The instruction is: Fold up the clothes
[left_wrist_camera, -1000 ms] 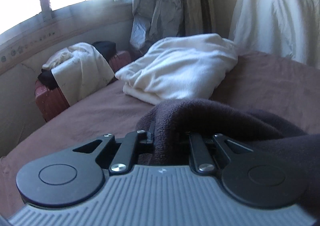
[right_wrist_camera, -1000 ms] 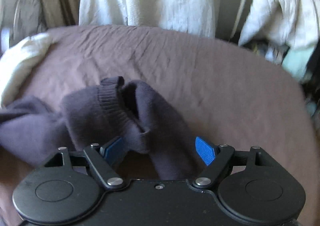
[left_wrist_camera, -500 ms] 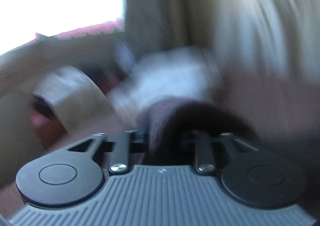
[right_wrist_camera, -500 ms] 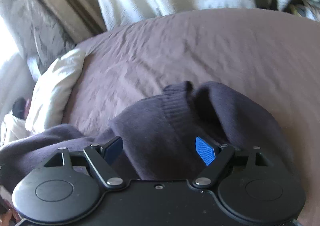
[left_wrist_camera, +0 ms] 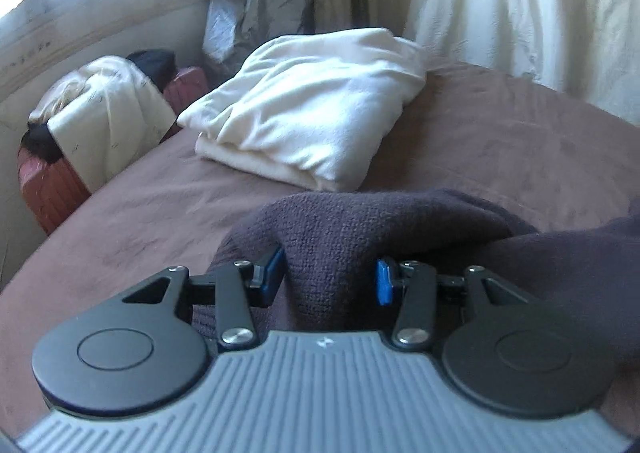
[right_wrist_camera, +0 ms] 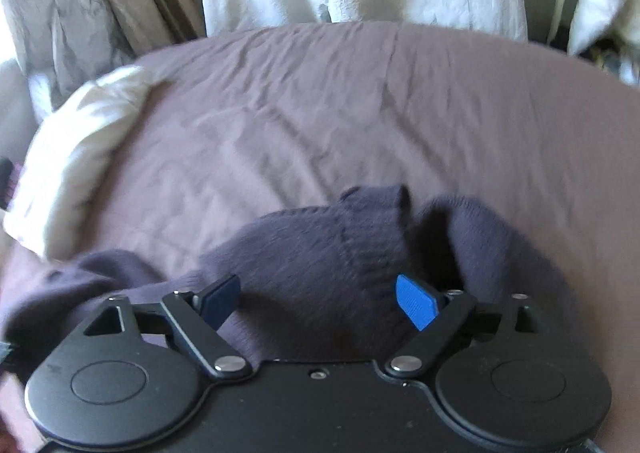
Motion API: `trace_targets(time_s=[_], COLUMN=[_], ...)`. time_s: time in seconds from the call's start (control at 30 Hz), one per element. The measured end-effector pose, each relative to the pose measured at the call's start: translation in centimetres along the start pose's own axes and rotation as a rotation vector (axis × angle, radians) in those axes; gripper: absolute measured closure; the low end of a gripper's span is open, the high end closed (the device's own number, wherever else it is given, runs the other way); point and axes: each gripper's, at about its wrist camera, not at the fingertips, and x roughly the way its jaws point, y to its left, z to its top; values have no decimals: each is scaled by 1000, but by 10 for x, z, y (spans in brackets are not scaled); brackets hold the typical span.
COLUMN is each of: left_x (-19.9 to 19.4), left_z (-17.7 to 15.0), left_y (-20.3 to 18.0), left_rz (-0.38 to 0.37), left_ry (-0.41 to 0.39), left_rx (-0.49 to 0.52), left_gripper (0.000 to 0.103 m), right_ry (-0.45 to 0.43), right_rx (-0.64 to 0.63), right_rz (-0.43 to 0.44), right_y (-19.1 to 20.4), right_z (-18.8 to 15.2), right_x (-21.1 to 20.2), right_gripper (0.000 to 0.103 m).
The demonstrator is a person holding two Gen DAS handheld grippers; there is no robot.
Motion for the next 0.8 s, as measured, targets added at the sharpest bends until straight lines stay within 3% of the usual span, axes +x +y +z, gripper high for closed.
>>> trace_targets(time_s=[0.03, 0.1, 0.17, 0.23, 0.37, 0.5, 0.57, 0.7, 0.8], left_x=[-3, -9, -18, -27, -38, -46, -52, -56, -53], left_z=[1, 3, 7, 10, 10, 5, 1, -8, -16], left_y=[-1, 0, 4, 6, 0, -33, -49, -71, -87], left_rz=[-2, -14, -46, -68, -87, -151, -192, -237, -290], left_ry=[-3, -13, -37, -65, -108, -133, -142, -139, -98], left_rx=[13, 29, 19, 8, 10, 78, 111, 174, 214], left_gripper=[58, 58, 57, 49, 51, 50, 49, 43, 37], right_ry=[19, 37, -1, -44, -166, -191, -126, 132, 200], right_rx=[-87, -192, -168, -186, -181, -150, -132, -67, -60], right_rz=[-25, -86, -80, -88, -6, 106, 111, 57, 95], right_y=[4, 10, 11, 13, 13, -3, -16, -44, -48], right_z=[-3, -11, -18, -23, -44, -97, -140, -222, -239], right_x=[10, 24, 14, -10, -90, -160, -164, -117, -99], right_gripper=[14, 25, 79, 85, 88, 91, 93, 93, 93])
